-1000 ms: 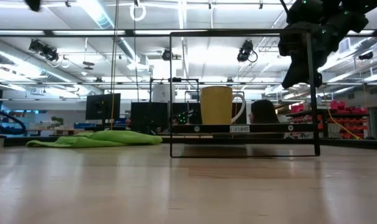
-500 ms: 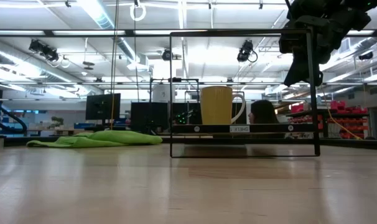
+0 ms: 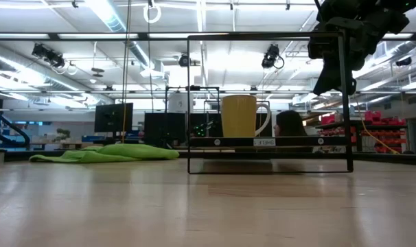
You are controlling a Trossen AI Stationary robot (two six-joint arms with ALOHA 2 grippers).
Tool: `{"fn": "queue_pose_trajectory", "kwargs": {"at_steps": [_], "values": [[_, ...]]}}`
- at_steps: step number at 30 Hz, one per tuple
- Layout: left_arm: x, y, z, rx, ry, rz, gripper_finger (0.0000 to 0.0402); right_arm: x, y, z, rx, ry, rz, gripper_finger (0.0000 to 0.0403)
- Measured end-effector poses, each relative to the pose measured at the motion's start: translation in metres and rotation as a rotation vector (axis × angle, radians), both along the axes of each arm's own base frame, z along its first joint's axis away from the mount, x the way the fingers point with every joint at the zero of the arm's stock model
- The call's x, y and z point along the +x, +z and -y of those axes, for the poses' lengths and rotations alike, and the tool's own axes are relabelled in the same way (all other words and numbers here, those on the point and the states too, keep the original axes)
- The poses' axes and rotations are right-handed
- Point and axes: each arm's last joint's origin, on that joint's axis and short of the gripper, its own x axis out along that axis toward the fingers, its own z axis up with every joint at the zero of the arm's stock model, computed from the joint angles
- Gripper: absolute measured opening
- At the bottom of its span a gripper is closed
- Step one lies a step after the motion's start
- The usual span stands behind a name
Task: Stack small to large cups/mugs on shelf
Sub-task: Put the orange mug on the shelf
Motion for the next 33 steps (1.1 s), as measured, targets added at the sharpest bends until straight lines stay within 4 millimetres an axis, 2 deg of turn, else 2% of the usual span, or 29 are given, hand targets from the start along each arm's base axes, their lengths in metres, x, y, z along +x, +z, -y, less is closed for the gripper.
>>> {"fn": "queue_pose_trajectory", "kwargs": {"at_steps": [8,13,21,25,28,33], "values": [[0.004,-0.002,0.002,-0.013,0.01,0.008,0.0077,0.0,0.0,0.0,-0.002,0.002,0.0,0.0012],[0.003,-0.007,0.003,-0.013,0.046,-0.045,0.0094,0.0,0.0,0.0,-0.002,0.002,0.0,0.0012],[0.004,-0.009,0.005,-0.008,0.07,-0.04,0.0094,0.0,0.0,0.0,0.0,0.001,0.0,0.0012],[0.005,-0.027,0.007,-0.034,0.067,-0.025,0.0092,0.0,0.0,0.0,0.001,0.0,-0.001,0.0012],[0.002,-0.042,0.003,-0.039,0.076,-0.084,0.0095,0.0,0.0,0.0,0.0,0.0,-0.001,0.0012],[-0.002,-0.049,0.0,-0.037,0.071,-0.118,0.01,0.0,0.0,0.0,0.001,0.0,0.0,0.0012]]}}
